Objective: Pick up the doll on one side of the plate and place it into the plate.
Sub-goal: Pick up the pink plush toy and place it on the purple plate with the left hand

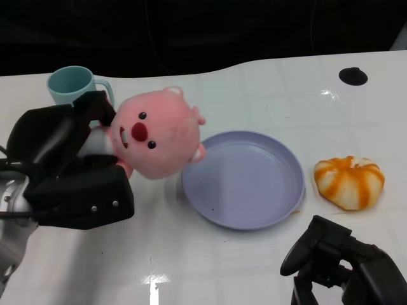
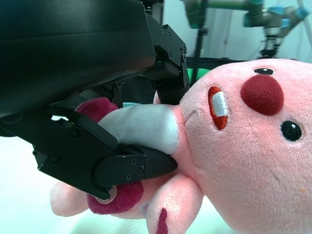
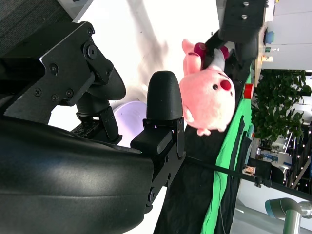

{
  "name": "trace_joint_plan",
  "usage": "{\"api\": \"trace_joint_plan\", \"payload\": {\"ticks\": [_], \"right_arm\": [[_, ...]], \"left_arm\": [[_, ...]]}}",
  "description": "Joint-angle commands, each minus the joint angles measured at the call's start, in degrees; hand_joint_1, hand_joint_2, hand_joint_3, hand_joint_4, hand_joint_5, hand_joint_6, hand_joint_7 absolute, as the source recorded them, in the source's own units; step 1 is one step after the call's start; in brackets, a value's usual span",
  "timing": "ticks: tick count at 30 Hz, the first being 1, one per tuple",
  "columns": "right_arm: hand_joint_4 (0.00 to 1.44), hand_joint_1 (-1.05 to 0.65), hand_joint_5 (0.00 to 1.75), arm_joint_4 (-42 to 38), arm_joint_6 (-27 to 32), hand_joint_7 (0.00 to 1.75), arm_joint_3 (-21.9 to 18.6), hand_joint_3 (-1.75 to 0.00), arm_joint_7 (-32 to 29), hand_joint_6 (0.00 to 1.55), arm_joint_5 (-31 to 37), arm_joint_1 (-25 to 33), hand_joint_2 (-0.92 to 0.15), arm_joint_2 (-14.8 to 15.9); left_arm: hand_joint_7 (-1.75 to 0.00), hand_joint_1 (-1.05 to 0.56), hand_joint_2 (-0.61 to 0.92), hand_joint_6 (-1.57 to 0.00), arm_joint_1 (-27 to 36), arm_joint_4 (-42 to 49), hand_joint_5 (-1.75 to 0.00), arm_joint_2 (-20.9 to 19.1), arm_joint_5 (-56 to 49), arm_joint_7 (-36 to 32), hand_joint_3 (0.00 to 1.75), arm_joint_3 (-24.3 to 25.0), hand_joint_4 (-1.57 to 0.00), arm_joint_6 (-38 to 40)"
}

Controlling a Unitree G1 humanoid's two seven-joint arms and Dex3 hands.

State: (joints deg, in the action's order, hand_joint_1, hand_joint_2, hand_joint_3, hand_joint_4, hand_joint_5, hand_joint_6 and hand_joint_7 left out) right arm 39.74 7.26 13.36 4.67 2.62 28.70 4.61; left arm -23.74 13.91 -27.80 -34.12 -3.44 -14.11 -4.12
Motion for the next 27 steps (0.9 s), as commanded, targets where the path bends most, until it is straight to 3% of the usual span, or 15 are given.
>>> {"api": "trace_joint_plan", "payload": {"ticks": [1,12,27], "right_arm": [[0.72,0.07,1.75,0.6,0.3,1.52,0.1,-1.36,-0.2,0.63,0.3,0.0,-0.42,0.2],[0.72,0.06,1.75,0.8,0.3,1.52,0.8,-1.36,-0.1,0.64,-0.1,0.4,-0.40,0.2],[0.71,0.06,1.75,0.7,-0.1,1.51,1.5,-1.38,-0.4,0.64,-0.1,0.3,-0.39,0.2]], "left_arm": [[-1.75,-0.19,0.47,-0.66,-1.8,-2.9,-1.75,1.2,-0.3,3.4,1.06,-0.6,-0.88,1.6],[-1.75,-0.18,0.46,-0.73,-8.3,-1.3,-1.75,11.0,0.4,9.5,1.15,-4.1,-0.93,6.5],[-1.75,-0.19,0.44,-0.76,-12.2,8.2,-1.75,18.0,-2.6,7.9,1.16,-10.2,-0.94,6.9]]}}
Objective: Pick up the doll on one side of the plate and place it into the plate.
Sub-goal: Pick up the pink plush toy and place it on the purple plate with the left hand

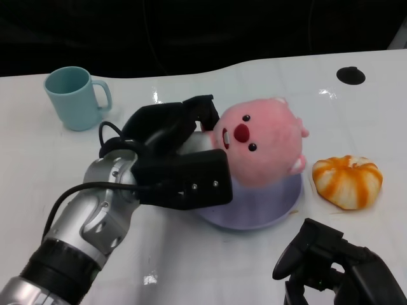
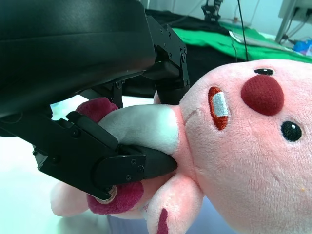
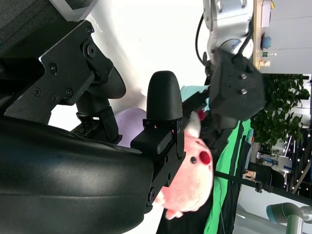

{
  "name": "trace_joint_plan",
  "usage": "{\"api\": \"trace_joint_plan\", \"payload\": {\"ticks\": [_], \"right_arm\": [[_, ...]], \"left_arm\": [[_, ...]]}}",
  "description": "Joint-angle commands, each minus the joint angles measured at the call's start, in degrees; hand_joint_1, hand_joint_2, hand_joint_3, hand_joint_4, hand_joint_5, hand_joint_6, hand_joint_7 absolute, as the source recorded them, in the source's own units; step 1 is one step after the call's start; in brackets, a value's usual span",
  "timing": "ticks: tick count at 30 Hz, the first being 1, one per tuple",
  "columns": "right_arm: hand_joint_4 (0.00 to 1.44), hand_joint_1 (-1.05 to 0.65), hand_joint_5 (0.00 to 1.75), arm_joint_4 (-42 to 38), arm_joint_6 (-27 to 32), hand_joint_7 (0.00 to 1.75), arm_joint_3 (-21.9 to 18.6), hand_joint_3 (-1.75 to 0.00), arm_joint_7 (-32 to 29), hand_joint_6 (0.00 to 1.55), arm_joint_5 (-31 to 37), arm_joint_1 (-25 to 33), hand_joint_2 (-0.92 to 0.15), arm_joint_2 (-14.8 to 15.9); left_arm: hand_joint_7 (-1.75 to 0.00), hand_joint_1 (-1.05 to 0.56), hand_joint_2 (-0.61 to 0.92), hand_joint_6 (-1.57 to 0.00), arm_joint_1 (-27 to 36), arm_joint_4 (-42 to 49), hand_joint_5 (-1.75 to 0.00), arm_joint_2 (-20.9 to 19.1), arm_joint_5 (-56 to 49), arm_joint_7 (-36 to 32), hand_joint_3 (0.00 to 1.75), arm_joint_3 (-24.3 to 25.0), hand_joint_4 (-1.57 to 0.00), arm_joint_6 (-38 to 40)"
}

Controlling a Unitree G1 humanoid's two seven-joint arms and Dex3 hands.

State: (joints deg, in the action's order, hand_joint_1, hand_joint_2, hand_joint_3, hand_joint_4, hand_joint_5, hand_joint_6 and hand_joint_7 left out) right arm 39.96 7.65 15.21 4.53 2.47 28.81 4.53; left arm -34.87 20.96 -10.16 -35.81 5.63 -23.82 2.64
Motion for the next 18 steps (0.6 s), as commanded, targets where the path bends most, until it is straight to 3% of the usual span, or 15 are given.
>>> {"api": "trace_joint_plan", "payload": {"ticks": [1,6,8,10,11,12,13,15,18], "right_arm": [[0.71,0.06,1.75,0.6,-0.4,1.51,-0.3,-1.38,-0.2,0.64,0.0,0.2,-0.39,0.2],[0.71,0.06,1.75,0.6,-0.4,1.51,-0.4,-1.38,-0.2,0.64,-0.1,0.2,-0.39,0.2],[0.71,0.06,1.75,0.3,-0.9,1.51,-0.5,-1.38,-0.1,0.64,0.0,0.1,-0.39,0.4],[0.71,0.05,1.75,0.2,-1.0,1.51,-0.6,-1.38,0.0,0.64,-0.1,0.0,-0.39,0.4],[0.71,0.05,1.75,0.2,-0.9,1.51,-0.6,-1.39,0.0,0.65,-0.2,0.0,-0.39,0.4],[0.71,0.05,1.75,0.2,-0.9,1.51,-0.7,-1.39,0.0,0.65,-0.3,0.0,-0.39,0.4],[0.71,0.05,1.75,0.1,-1.0,1.51,-0.7,-1.39,0.0,0.65,-0.3,0.0,-0.39,0.4],[0.72,0.05,1.74,0.0,-1.2,1.51,-0.8,-1.39,0.1,0.65,-0.3,-0.1,-0.38,0.4],[0.72,0.05,1.74,0.1,-0.9,1.51,-0.8,-1.39,0.0,0.65,-0.3,0.0,-0.38,0.4]], "left_arm": [[-1.75,-0.19,0.44,-0.76,-1.2,1.6,-1.75,0.7,-1.2,-1.4,1.16,-0.8,-0.94,0.2],[-1.70,-0.17,0.40,-0.75,-1.6,3.0,-1.75,1.3,-0.5,-0.5,1.13,-1.0,-0.92,-0.3],[-1.13,-0.20,0.42,-0.85,-1.8,2.7,-1.75,1.3,0.6,1.5,1.09,-0.7,-0.83,0.0],[-0.52,-0.23,0.60,-0.90,-1.9,1.9,-1.71,0.9,1.3,3.3,0.74,-0.8,-0.77,0.1],[-0.32,-0.25,0.70,-0.90,-1.9,1.4,-1.67,0.6,1.6,4.3,0.56,-0.8,-0.75,0.3],[-0.14,-0.29,0.82,-0.83,-1.8,1.0,-1.49,0.5,2.0,5.4,0.34,-0.7,-0.68,0.4],[-0.07,-0.33,0.87,-0.76,-1.8,0.5,-1.26,0.2,2.2,6.4,0.25,-0.7,-0.61,0.4],[-0.02,-0.44,0.91,-0.59,-1.8,-0.1,-0.58,-0.6,2.2,7.9,0.21,-0.9,-0.56,-0.3],[0.00,-0.56,0.92,-0.44,-2.0,-1.8,-0.29,-2.2,1.1,10.8,0.27,-2.1,-0.42,-0.5]]}}
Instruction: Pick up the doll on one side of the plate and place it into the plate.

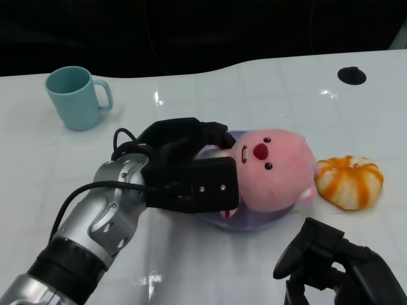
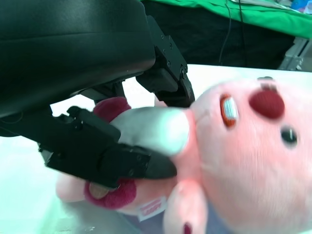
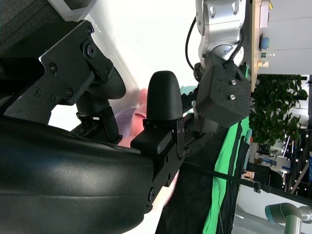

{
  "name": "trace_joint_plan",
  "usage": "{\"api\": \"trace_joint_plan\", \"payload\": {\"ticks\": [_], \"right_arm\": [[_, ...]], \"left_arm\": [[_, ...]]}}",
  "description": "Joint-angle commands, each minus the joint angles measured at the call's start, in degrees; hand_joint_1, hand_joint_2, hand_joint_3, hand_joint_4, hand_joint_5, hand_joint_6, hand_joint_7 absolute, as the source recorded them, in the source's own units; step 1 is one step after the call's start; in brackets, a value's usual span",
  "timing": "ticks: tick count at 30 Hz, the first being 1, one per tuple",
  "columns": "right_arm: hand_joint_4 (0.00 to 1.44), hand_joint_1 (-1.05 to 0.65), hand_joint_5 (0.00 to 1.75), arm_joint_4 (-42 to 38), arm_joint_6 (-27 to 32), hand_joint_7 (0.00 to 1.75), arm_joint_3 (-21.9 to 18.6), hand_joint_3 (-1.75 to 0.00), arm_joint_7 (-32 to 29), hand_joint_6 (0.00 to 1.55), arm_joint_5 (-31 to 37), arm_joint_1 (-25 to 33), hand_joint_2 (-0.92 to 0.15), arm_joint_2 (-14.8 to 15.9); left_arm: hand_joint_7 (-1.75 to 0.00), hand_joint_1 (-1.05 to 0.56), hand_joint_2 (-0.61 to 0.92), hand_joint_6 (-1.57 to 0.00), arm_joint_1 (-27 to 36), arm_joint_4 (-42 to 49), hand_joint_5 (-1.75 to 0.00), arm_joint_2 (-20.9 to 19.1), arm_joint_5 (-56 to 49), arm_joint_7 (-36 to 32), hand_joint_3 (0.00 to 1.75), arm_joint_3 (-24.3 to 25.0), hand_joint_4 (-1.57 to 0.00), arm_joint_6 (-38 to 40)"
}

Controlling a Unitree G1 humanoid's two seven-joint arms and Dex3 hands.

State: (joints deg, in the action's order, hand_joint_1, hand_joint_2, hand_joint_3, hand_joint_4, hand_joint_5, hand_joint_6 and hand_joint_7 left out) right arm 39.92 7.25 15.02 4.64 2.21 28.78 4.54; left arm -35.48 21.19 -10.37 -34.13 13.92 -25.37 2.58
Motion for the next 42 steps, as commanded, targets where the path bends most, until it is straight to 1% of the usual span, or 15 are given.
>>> {"api": "trace_joint_plan", "payload": {"ticks": [1,3,4,8,13,17,19,24,30,33,37,38,40,41,42], "right_arm": [[0.72,0.05,1.74,0.2,-0.4,1.51,-0.6,-1.39,-0.2,0.65,0.1,0.0,-0.38,0.4],[0.72,0.05,1.74,0.4,-0.3,1.51,-0.7,-1.39,-0.1,0.65,0.1,0.0,-0.38,0.5],[0.72,0.06,1.74,0.4,-0.3,1.51,-0.8,-1.40,0.0,0.65,0.1,0.0,-0.38,0.5],[0.71,0.06,1.75,0.3,-0.4,1.50,-1.1,-1.40,0.2,0.65,0.0,0.0,-0.38,0.7],[0.71,0.06,1.75,0.8,0.4,1.51,-1.1,-1.39,0.2,0.64,0.2,0.0,-0.38,0.7],[0.72,0.06,1.75,0.8,0.3,1.51,-1.2,-1.39,0.2,0.65,0.1,0.0,-0.39,0.7],[0.72,0.06,1.75,0.8,0.4,1.51,-1.2,-1.39,0.2,0.64,-0.1,0.0,-0.39,0.6],[0.72,0.06,1.75,0.8,0.8,1.51,-1.2,-1.38,0.0,0.64,0.3,-0.3,-0.39,0.6],[0.72,0.06,1.75,0.2,0.1,1.52,-1.1,-1.37,0.0,0.64,0.2,-0.7,-0.39,0.5],[0.72,0.07,1.75,0.0,-0.1,1.52,-1.0,-1.38,-0.1,0.64,0.4,-0.8,-0.39,0.5],[0.72,0.07,1.75,0.1,0.2,1.53,-0.9,-1.39,-0.2,0.64,0.5,-0.9,-0.40,0.4],[0.72,0.07,1.75,0.0,0.1,1.52,-0.9,-1.39,-0.1,0.64,0.5,-0.9,-0.39,0.5],[0.72,0.06,1.75,-0.3,-0.2,1.52,-0.9,-1.39,0.0,0.64,0.3,-1.1,-0.39,0.5],[0.72,0.06,1.75,-0.4,-0.2,1.52,-0.9,-1.39,0.0,0.64,0.3,-1.1,-0.39,0.5],[0.72,0.06,1.75,-0.4,-0.2,1.52,-0.9,-1.39,0.0,0.64,0.3,-1.2,-0.39,0.4]], "left_arm": [[0.00,-0.62,0.92,-0.35,-1.5,-2.7,-0.21,-2.5,-0.9,3.4,0.30,-0.9,-0.33,-0.4],[0.00,-0.68,0.92,-0.28,-1.4,-4.1,-0.15,-3.6,-2.1,4.3,0.33,-1.7,-0.23,-0.5],[0.00,-0.74,0.92,-0.22,-1.4,-4.5,-0.11,-3.9,-2.8,4.4,0.36,-2.0,-0.16,-0.6],[0.00,-0.87,0.92,-0.12,-1.2,-5.8,-0.05,-5.1,-4.7,4.1,0.44,-2.7,-0.03,-1.6],[0.00,-0.98,0.92,-0.06,-0.7,-8.3,0.00,-6.4,-5.1,5.2,0.52,-2.4,0.00,-1.8],[0.00,-1.01,0.92,-0.04,-0.1,-10.6,0.00,-7.4,-5.1,5.9,0.55,-1.9,0.00,-1.6],[0.00,-1.02,0.92,-0.04,0.8,-12.9,0.00,-8.5,-4.2,6.4,0.55,-0.8,0.00,-1.7],[-0.01,-1.00,0.92,-0.06,4.3,-19.2,-0.02,-11.1,-0.9,7.1,0.53,2.8,-0.03,-3.0],[-0.02,-0.95,0.92,-0.07,10.3,-26.6,-0.03,-14.5,3.7,8.2,0.50,7.8,-0.05,-4.8],[-0.04,-0.90,0.92,-0.12,14.8,-29.0,-0.06,-15.2,9.8,8.2,0.47,11.9,-0.09,-7.4],[-0.07,-0.79,0.92,-0.21,19.9,-30.3,-0.13,-15.2,16.0,7.1,0.38,16.1,-0.19,-11.6],[-0.10,-0.73,0.92,-0.28,21.2,-30.3,-0.17,-15.1,17.4,6.8,0.36,17.1,-0.25,-13.0],[-0.12,-0.67,0.92,-0.34,23.6,-29.9,-0.22,-14.8,20.1,6.3,0.33,18.9,-0.31,-16.1],[-0.12,-0.61,0.92,-0.40,24.3,-29.6,-0.33,-14.7,21.0,6.3,0.29,19.4,-0.32,-17.2],[-0.12,-0.59,0.92,-0.42,24.7,-29.4,-0.38,-14.6,21.6,6.3,0.27,19.8,-0.32,-17.9]]}}
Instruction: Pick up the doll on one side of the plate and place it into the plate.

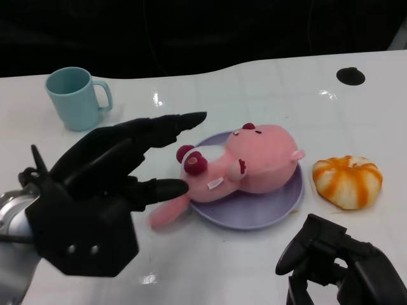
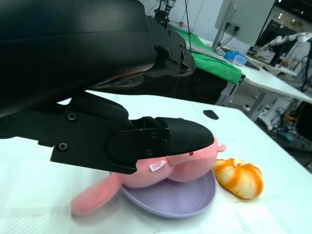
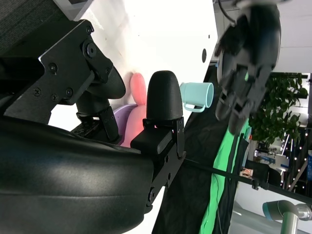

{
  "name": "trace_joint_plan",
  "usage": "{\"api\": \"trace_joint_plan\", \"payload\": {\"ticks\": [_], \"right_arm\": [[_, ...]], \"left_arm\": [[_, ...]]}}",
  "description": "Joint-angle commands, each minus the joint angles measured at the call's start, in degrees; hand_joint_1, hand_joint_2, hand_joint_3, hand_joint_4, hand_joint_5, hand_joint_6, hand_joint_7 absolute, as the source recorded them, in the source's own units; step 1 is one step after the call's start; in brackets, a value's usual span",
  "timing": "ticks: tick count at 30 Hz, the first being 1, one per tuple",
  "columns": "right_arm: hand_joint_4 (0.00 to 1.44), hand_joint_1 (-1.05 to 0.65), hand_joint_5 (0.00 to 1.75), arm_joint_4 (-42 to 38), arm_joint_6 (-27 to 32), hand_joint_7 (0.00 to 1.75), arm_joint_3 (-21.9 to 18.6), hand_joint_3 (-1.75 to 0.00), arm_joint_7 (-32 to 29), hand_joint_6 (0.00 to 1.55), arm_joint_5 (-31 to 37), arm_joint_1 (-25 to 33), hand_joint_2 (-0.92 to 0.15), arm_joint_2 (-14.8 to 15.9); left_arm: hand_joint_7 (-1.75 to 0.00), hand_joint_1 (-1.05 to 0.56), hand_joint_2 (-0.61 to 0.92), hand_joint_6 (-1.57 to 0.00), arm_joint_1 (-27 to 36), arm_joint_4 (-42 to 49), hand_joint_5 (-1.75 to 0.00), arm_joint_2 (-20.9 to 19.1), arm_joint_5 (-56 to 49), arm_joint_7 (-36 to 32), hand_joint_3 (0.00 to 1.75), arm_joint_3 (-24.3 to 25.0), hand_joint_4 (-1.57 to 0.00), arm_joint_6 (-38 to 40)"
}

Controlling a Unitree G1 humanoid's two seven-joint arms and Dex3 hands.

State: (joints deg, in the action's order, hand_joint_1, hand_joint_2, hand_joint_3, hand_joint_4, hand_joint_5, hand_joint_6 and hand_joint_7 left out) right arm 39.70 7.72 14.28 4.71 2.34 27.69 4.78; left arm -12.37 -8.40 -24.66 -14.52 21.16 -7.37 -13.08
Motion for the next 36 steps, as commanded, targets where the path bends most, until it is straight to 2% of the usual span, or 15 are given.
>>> {"api": "trace_joint_plan", "payload": {"ticks": [1,2,4,5,8,10,11,12,15,17,21,27,29,36], "right_arm": [[0.72,0.06,1.75,-0.3,-0.6,1.52,-0.1,-1.39,-0.1,0.64,0.1,-0.2,-0.39,0.1],[0.72,0.06,1.75,-0.4,-0.7,1.52,-0.1,-1.39,-0.2,0.64,0.2,-0.2,-0.39,0.1],[0.72,0.06,1.75,-0.5,-0.7,1.52,0.0,-1.38,-0.3,0.64,0.3,-0.4,-0.39,0.0],[0.72,0.06,1.75,-0.6,-0.7,1.52,0.0,-1.38,-0.3,0.64,0.3,-0.4,-0.39,0.0],[0.72,0.05,1.74,-0.6,-0.4,1.51,0.0,-1.37,-0.3,0.65,0.2,-0.5,-0.39,0.0],[0.71,0.05,1.74,-0.6,-0.4,1.51,0.0,-1.37,-0.3,0.64,0.2,-0.6,-0.39,0.0],[0.71,0.06,1.75,-0.5,-0.3,1.50,0.0,-1.37,-0.3,0.64,0.2,-0.6,-0.39,0.1],[0.71,0.06,1.75,-0.6,-0.3,1.50,0.0,-1.37,-0.3,0.64,0.2,-0.6,-0.39,0.1],[0.71,0.06,1.74,-0.6,-0.1,1.50,-0.1,-1.36,-0.3,0.64,0.2,-0.6,-0.39,0.1],[0.71,0.06,1.74,-0.6,0.1,1.50,-0.3,-1.36,-0.3,0.65,0.0,-0.6,-0.40,0.1],[0.71,0.07,1.74,-0.8,-0.3,1.50,-0.7,-1.36,0.0,0.64,-0.2,-0.6,-0.40,0.4],[0.71,0.07,1.74,-0.9,-0.2,1.50,-1.7,-1.35,0.4,0.64,-0.5,-0.4,-0.41,0.7],[0.71,0.08,1.74,-0.9,-0.2,1.50,-2.1,-1.35,0.7,0.64,-0.8,-0.4,-0.42,0.8],[0.71,0.08,1.75,-0.7,-0.2,1.51,-3.6,-1.34,1.3,0.64,-1.6,0.1,-0.43,1.0]], "left_arm": [[-0.12,-0.58,0.92,-0.43,2.8,0.4,-0.41,0.4,4.4,-0.9,0.27,2.7,-0.32,-3.1],[-0.13,-0.49,0.92,-0.50,4.1,0.5,-0.50,1.4,7.1,-0.8,0.20,3.6,-0.37,-3.4],[-0.14,-0.42,0.92,-0.59,6.6,0.1,-0.62,2.9,11.2,-0.7,0.15,4.9,-0.42,-3.1],[-0.15,-0.38,0.92,-0.62,8.3,-0.8,-0.65,4.0,14.0,-0.5,0.14,5.6,-0.45,-2.0],[-0.23,-0.25,0.92,-0.73,12.6,-4.3,-0.93,6.2,21.8,0.6,0.17,6.8,-0.48,2.5],[-0.50,-0.20,0.85,-0.71,14.9,-7.6,-1.08,6.5,25.1,0.6,0.36,7.4,-0.53,7.6],[-0.71,-0.16,0.77,-0.71,16.1,-9.5,-1.12,6.2,26.3,0.4,0.56,7.7,-0.61,10.2],[-0.82,-0.14,0.71,-0.70,17.2,-11.0,-1.14,6.0,27.2,0.4,0.71,8.1,-0.66,12.1],[-1.07,-0.06,0.56,-0.73,19.9,-14.1,-1.25,5.7,30.2,1.1,1.07,9.2,-0.74,16.4],[-1.16,-0.05,0.53,-0.75,21.4,-16.1,-1.35,6.0,32.6,0.8,1.16,9.7,-0.76,20.6],[-1.31,-0.05,0.56,-0.74,23.3,-18.8,-1.54,6.5,36.4,-0.1,1.19,10.3,-0.79,27.6],[-1.49,-0.08,0.57,-0.76,23.6,-19.1,-1.71,8.0,38.2,-2.4,1.17,10.5,-0.85,35.1],[-1.54,-0.08,0.57,-0.75,23.4,-17.9,-1.74,8.5,38.3,-2.6,1.17,10.4,-0.85,36.4],[-1.72,-0.08,0.46,-0.70,22.0,-16.1,-1.75,9.8,42.3,-1.5,1.38,11.3,-0.90,42.8]]}}
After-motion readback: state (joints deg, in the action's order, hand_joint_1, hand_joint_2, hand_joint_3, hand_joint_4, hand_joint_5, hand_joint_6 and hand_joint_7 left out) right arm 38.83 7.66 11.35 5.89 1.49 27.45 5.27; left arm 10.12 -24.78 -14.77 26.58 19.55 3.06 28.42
